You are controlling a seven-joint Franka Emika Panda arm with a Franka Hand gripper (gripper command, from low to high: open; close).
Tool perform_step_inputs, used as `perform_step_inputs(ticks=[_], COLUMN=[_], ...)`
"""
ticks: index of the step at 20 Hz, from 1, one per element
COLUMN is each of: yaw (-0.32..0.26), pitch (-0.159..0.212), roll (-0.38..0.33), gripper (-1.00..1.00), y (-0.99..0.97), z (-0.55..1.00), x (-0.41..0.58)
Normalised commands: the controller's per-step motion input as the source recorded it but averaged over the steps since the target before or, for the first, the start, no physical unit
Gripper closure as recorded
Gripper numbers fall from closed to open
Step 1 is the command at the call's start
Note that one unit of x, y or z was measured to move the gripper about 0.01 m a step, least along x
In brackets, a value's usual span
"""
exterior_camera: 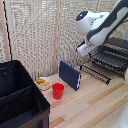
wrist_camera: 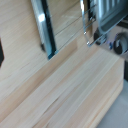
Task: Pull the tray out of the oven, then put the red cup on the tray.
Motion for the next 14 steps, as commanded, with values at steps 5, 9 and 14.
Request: perform_step_inputs(ticks=[5, 9, 14], yaw=[-0.160, -0.120, -0.070], pitch=[-0.007, -0.022, -0.015], roll=[0.269, 0.274, 0.274], gripper=[-1.00, -1.00, -1.00], y=[0.41, 0.46, 0.56], z=[0.30, 0.24, 0.24], x=[0.050, 0.205, 0.325])
